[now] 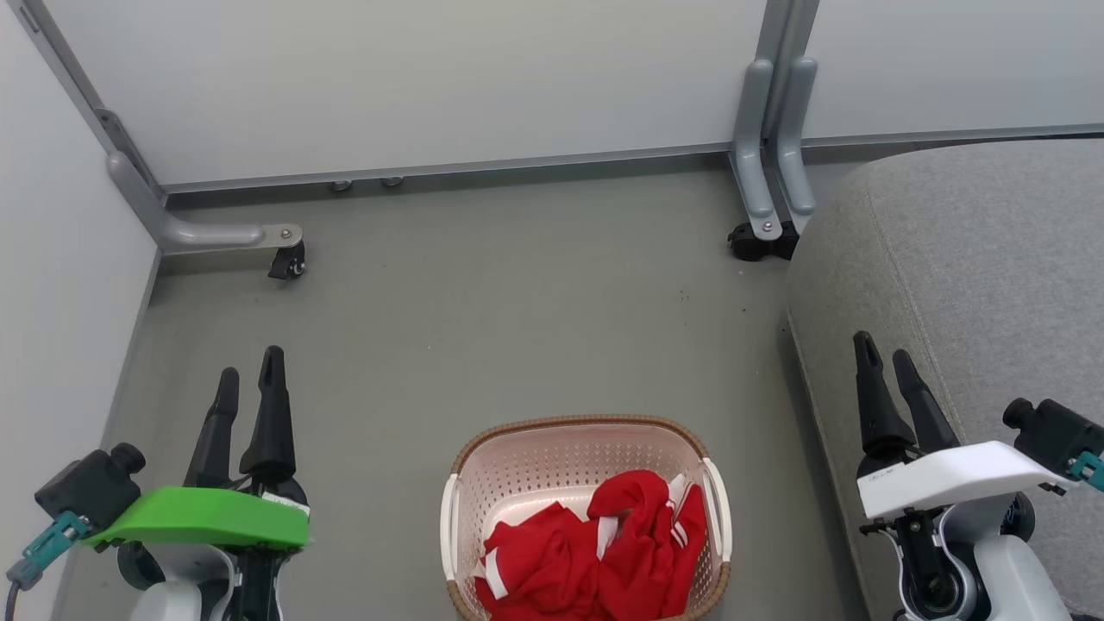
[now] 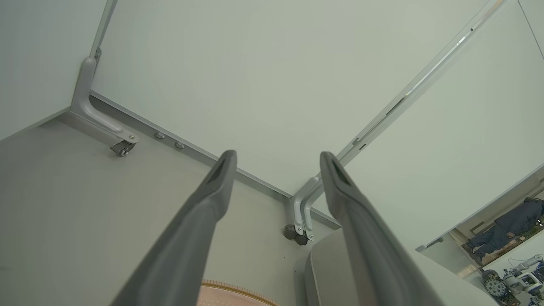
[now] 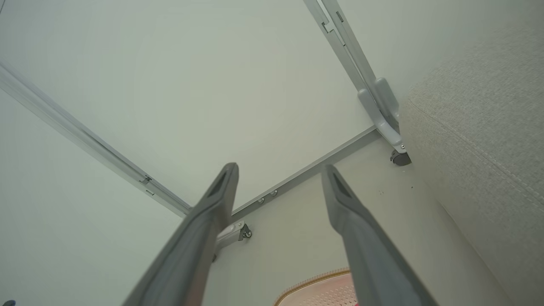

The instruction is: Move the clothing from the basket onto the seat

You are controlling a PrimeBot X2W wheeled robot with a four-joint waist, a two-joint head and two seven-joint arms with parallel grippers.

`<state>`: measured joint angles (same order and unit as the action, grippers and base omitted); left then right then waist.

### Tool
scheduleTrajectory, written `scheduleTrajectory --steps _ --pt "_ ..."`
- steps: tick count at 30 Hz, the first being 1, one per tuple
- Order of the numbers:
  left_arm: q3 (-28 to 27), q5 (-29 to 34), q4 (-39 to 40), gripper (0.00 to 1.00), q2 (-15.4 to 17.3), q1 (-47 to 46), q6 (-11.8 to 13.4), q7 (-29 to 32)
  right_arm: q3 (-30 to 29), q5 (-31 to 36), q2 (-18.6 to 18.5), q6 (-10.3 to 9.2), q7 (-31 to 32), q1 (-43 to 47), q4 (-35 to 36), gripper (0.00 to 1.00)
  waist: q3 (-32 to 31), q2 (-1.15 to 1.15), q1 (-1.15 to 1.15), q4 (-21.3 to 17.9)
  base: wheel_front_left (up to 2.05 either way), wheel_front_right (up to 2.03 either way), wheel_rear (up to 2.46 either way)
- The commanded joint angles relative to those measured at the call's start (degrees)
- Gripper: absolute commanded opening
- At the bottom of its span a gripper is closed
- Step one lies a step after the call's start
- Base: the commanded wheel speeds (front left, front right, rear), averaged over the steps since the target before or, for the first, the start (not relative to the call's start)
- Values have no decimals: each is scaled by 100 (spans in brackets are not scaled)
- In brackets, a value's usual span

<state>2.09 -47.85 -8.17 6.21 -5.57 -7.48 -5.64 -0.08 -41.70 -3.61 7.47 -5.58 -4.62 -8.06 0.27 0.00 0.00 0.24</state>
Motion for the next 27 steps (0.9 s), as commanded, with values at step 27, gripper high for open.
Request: scheduleTrajectory --steps 27 --pt "125 1901 -229 100 114 45 -2 -453 184 1947 8 3 -260 55 -27 100 17 0 0 27 0 0 0"
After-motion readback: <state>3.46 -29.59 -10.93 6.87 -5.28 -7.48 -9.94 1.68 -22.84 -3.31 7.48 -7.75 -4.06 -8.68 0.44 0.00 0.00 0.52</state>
